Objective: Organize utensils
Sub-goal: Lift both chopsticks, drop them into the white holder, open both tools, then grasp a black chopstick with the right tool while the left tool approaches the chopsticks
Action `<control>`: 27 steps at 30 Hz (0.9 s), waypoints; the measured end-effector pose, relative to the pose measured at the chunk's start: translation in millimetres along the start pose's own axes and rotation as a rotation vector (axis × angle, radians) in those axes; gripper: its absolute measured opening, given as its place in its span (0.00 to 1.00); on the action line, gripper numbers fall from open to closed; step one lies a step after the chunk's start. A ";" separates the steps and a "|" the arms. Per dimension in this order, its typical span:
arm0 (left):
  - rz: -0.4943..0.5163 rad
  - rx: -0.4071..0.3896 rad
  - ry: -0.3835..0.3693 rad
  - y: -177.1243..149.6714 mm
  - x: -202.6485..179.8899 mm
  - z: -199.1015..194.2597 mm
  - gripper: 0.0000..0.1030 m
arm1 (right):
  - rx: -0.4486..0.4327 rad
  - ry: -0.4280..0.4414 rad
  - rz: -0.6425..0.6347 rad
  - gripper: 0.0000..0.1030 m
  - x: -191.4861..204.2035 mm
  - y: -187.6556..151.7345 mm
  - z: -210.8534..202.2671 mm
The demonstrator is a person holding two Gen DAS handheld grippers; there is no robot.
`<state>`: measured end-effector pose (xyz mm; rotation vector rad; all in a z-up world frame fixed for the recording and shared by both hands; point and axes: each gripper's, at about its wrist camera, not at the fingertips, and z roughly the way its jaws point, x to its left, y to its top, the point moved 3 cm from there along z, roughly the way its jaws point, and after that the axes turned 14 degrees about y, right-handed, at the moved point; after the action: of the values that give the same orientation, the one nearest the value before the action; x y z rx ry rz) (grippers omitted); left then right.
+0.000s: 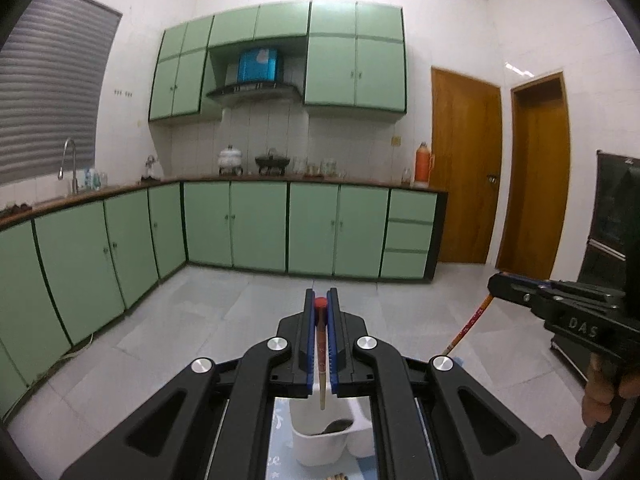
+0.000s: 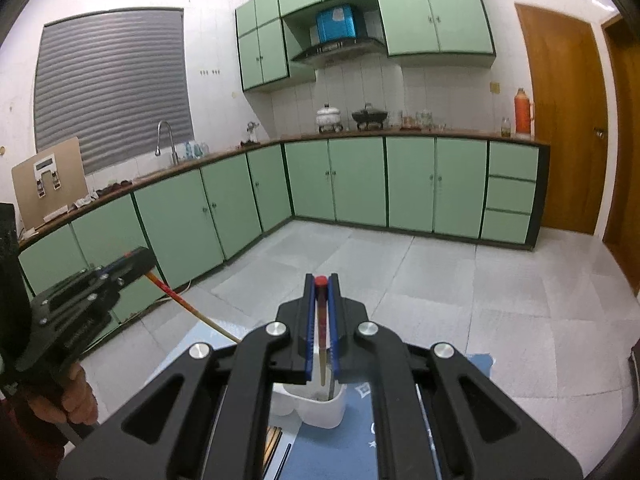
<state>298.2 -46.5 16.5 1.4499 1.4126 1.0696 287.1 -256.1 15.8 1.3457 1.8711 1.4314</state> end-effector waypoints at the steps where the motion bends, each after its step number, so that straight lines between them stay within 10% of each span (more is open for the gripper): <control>1: 0.000 0.009 0.003 -3.9 0.6 4.4 0.05 | 0.010 0.003 0.004 0.05 -1.8 -3.8 6.1; 11: 0.002 0.111 0.021 -33.9 3.5 36.4 0.08 | 0.091 0.005 0.039 0.05 -7.5 -31.9 37.6; 16: 0.000 0.118 0.028 -40.0 6.6 28.8 0.28 | 0.099 -0.009 0.046 0.12 -9.7 -39.1 36.6; 27: 0.003 0.060 0.045 -47.4 19.6 -32.7 0.66 | -0.017 -0.075 0.022 0.65 7.4 -68.4 -36.0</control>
<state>253.1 -25.6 -18.5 1.4798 1.4864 1.0760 225.8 -267.1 -30.6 1.3966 1.7978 1.3853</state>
